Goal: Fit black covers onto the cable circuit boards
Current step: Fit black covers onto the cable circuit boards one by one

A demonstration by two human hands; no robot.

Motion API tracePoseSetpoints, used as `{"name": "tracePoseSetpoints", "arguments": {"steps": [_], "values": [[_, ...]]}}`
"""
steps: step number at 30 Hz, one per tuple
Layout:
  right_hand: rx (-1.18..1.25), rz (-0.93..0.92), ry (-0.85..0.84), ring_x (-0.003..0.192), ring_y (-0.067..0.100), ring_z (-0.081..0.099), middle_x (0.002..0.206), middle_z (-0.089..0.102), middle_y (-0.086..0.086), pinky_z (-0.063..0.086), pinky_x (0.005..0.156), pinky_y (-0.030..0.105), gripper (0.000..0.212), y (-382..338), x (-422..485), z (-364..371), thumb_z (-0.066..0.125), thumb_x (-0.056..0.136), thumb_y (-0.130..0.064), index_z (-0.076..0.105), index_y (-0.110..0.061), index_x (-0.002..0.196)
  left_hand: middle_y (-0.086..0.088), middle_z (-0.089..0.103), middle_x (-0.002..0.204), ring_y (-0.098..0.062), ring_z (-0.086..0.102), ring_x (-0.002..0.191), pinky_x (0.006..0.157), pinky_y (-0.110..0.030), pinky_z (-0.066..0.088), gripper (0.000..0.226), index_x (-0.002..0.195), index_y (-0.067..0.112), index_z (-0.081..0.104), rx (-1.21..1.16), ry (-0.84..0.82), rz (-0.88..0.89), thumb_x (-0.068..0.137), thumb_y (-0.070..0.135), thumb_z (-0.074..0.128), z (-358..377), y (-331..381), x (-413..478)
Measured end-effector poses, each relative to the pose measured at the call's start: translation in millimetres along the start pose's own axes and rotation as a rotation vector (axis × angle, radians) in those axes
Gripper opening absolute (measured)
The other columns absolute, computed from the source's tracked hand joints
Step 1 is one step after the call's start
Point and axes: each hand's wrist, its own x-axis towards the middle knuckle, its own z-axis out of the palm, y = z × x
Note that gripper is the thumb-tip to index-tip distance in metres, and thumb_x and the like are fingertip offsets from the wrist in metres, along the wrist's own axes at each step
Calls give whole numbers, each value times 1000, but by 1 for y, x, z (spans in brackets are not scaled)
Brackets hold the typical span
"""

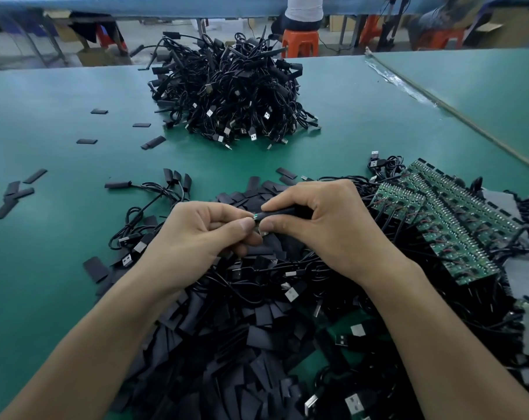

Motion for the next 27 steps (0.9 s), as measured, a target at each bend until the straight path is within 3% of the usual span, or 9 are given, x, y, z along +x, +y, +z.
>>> {"name": "tracePoseSetpoints", "arguments": {"steps": [3, 14, 22, 27], "values": [[31, 12, 5, 81, -3, 67, 84, 73, -17, 48, 74, 10, 17, 1, 0, 0, 84, 76, -26, 80, -22, 91, -9, 77, 77, -8, 65, 59, 59, -13, 53, 10, 89, 10, 75, -24, 4, -9, 91, 10, 65, 2, 1, -1], [37, 5, -28, 84, 1, 68, 86, 75, -12, 51, 77, 16, 24, 0, 0, -2, 86, 73, -28, 79, -20, 94, -9, 77, 79, -9, 65, 60, 58, -14, 52, 12, 91, 9, 75, -54, -38, -54, 89, 15, 65, 1, -1, 0], [52, -6, 3, 79, -2, 68, 82, 74, -13, 50, 73, 12, 20, -1, 0, -1, 86, 74, -27, 80, -20, 91, -4, 72, 72, -7, 61, 56, 55, -15, 48, 19, 77, 16, 79, -180, -76, -112, 69, 30, 70, 1, 3, -1], [57, -43, 23, 78, -3, 69, 81, 75, -10, 49, 71, 9, 15, -2, -1, 1, 84, 76, -22, 80, -17, 90, -5, 73, 72, -7, 59, 54, 52, -13, 47, 26, 86, 10, 74, -153, -50, -99, 69, 29, 71, 3, 5, -2]]}}
